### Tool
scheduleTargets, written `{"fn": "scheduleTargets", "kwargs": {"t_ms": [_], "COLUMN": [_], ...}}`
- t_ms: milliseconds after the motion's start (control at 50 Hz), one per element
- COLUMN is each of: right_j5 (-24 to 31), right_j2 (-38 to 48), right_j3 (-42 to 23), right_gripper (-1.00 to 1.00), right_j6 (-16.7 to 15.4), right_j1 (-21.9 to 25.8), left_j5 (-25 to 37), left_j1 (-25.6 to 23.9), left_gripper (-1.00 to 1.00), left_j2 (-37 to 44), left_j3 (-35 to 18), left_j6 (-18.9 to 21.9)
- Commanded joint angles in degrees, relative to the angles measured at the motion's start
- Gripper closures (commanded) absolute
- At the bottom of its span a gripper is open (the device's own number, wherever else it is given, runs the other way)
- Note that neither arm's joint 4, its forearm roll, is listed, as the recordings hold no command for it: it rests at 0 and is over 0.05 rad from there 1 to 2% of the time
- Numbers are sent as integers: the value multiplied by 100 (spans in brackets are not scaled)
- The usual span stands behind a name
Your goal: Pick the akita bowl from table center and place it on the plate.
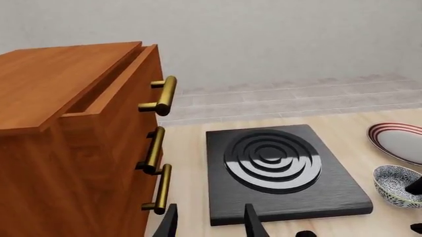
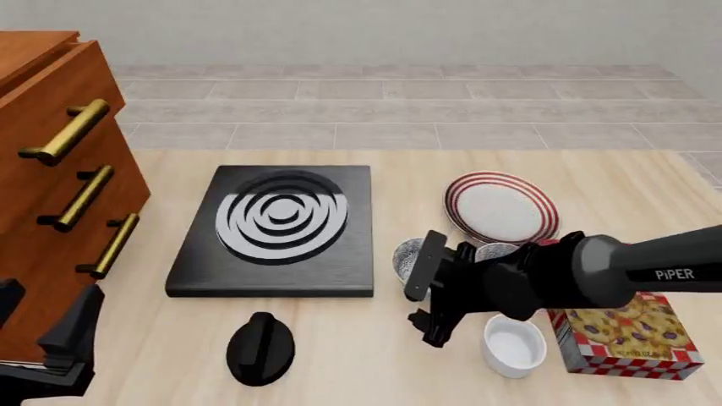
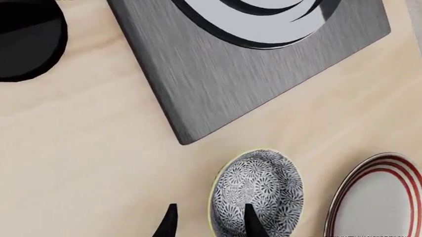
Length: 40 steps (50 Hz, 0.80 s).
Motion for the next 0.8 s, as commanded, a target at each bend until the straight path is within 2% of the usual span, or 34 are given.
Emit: {"fn": "scheduleTargets", "kwargs": {"t_ms": [20, 140, 160, 400, 520, 800], "right_j5": [-134, -146, -146, 49, 241, 358], "right_j2": [171, 103, 71, -198, -449, -754], "right_j3": [5, 18, 19, -76, -168, -264], "right_gripper": [-100, -100, 100, 100, 100, 100], "right_j6": [-26, -67, -88, -183, -46, -20], "right_j1": [-68, -22, -22, 109, 241, 166], "left_j5": [-23, 4, -1, 32, 34, 5], "left_j1": [-7, -13, -12, -36, -56, -60], "left_gripper": [-100, -100, -100, -100, -100, -100], "left_j2": [36, 12, 17, -18, -11, 20], "left_j3": [0, 0, 0, 0, -1, 4], "left_j6": [5, 11, 9, 7, 5, 14]}}
